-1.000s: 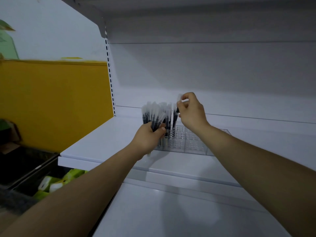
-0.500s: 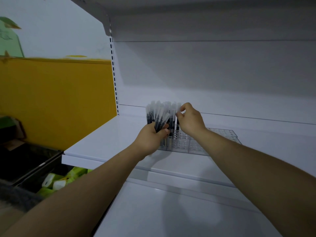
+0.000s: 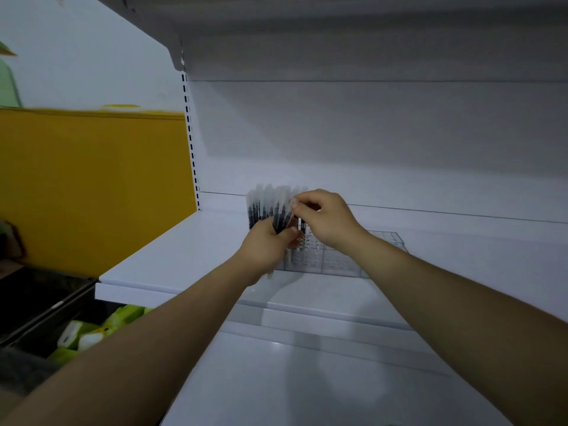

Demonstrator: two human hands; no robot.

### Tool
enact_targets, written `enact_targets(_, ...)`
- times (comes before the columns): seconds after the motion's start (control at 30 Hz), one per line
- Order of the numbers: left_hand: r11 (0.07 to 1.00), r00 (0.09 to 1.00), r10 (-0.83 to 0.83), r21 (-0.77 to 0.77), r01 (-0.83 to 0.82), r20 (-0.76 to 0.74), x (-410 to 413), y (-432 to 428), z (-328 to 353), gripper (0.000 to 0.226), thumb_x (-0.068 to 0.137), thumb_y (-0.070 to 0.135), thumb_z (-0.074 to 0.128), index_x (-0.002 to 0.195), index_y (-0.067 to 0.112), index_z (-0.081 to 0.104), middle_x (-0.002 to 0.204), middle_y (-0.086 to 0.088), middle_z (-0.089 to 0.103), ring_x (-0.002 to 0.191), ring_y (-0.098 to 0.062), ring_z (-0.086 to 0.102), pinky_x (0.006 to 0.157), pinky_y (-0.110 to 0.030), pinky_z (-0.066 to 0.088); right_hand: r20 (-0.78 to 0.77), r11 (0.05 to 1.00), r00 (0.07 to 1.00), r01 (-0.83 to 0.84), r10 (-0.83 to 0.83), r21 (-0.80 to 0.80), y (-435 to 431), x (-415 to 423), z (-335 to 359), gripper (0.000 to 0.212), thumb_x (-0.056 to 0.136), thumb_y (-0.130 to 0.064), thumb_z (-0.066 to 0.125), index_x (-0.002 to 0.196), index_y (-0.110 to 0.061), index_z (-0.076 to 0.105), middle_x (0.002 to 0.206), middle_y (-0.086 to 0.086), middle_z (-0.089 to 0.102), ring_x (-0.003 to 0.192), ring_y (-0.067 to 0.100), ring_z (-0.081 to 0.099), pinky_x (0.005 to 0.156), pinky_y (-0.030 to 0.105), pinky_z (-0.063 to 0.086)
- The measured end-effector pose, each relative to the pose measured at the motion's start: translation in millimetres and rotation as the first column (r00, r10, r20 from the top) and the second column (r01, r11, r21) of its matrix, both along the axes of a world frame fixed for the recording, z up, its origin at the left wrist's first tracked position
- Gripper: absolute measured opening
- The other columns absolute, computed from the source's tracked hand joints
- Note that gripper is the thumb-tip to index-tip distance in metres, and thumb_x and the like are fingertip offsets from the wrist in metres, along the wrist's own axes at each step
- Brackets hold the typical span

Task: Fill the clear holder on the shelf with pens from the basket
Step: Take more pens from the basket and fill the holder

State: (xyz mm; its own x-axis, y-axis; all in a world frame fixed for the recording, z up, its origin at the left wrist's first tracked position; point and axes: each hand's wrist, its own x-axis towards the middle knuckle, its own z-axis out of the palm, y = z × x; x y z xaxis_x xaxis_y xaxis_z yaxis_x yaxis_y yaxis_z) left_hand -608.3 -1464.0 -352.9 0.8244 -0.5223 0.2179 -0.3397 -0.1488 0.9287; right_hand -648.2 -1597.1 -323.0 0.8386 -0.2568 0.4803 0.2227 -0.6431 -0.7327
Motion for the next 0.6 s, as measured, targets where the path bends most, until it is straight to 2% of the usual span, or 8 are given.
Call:
enact_targets(0.1,1.000,0.999,0.021,0.020,-0.021,0.028,-1,3,1,0.015,0.097,0.019,0.053,0.100,0.015,0.067,0.102,-0.011,0.071,0.097,-0.025,0.066,0.095,-0.044,0.050,0.010,0.998,0.999,0.033,-0.034,0.056,1,0,1,0.010,0.095,-0.024,0.055,0.088,-0.021,0.061,0.093,-0.001,0.063,0.094,0.022,0.061,0.086,0.036,0.051)
enact_targets(0.17,0.999,0.998,0.036,0.036,-0.038,0.058,-2,7,1,0.018,0.097,0.018,0.052,0.088,0.025,0.066,0.099,-0.012,0.070,0.089,-0.027,0.064,0.088,-0.039,0.051,0.064,0.978,0.995,0.060,-0.074,0.198,-1,2,5,0.014,0.096,-0.023,0.050,0.083,-0.024,0.053,0.091,0.006,0.064,0.089,0.028,0.064,0.079,0.044,0.056)
enact_targets(0.23,0.997,0.997,0.057,0.041,-0.060,0.058,-2,12,1,0.025,0.097,0.018,0.052,0.082,0.034,0.063,0.098,-0.013,0.069,0.083,-0.027,0.061,0.084,-0.039,0.051,0.115,0.933,0.988,0.060,-0.107,0.354,-4,2,13,0.013,0.098,-0.021,0.045,0.086,-0.022,0.048,0.093,0.012,0.067,0.082,0.028,0.067,0.066,0.036,0.057)
enact_targets(0.3,0.998,0.998,0.062,0.023,-0.062,0.010,-1,18,-1,0.024,0.097,0.017,0.052,0.082,0.034,0.061,0.102,-0.011,0.069,0.094,-0.028,0.064,0.091,-0.043,0.050,0.158,0.909,0.974,0.087,-0.165,0.409,-8,1,20,0.010,0.100,-0.020,0.043,0.090,-0.020,0.046,0.093,0.013,0.067,0.078,0.026,0.067,0.059,0.028,0.054)
enact_targets(0.37,0.998,0.998,0.057,0.011,-0.056,-0.028,2,21,-4,0.017,0.097,0.016,0.052,0.090,0.029,0.062,0.107,-0.007,0.068,0.100,-0.024,0.064,0.096,-0.042,0.050,0.189,0.912,0.962,0.113,-0.200,0.393,-12,3,20,0.006,0.100,-0.021,0.043,0.096,-0.019,0.046,0.093,0.011,0.066,0.082,0.028,0.067,0.061,0.031,0.056)
enact_targets(0.43,0.998,0.998,0.059,0.014,-0.059,-0.030,5,21,-6,0.013,0.097,0.016,0.052,0.103,0.019,0.063,0.111,-0.007,0.067,0.100,-0.021,0.064,0.094,-0.038,0.049,0.194,0.932,0.960,0.129,-0.204,0.338,-13,5,17,0.006,0.100,-0.023,0.043,0.095,-0.022,0.046,0.089,0.006,0.064,0.085,0.030,0.066,0.067,0.038,0.059)
enact_targets(0.53,0.998,0.998,0.054,0.023,-0.054,-0.027,8,20,-8,0.020,0.097,0.017,0.053,0.115,0.014,0.062,0.113,-0.007,0.066,0.099,-0.020,0.063,0.092,-0.035,0.049,0.172,0.961,0.964,0.163,-0.203,0.223,-11,9,9,0.006,0.100,-0.027,0.044,0.098,-0.023,0.048,0.085,0.000,0.062,0.083,0.027,0.065,0.074,0.051,0.057)
enact_targets(0.6,0.998,0.998,0.053,0.047,-0.052,-0.014,9,19,-8,0.026,0.097,0.018,0.053,0.121,0.012,0.061,0.114,-0.007,0.067,0.102,-0.021,0.063,0.096,-0.038,0.049,0.170,0.969,0.965,0.171,-0.202,0.177,-9,11,7,0.009,0.100,-0.029,0.044,0.102,-0.022,0.048,0.085,0.000,0.061,0.080,0.025,0.064,0.075,0.052,0.056)
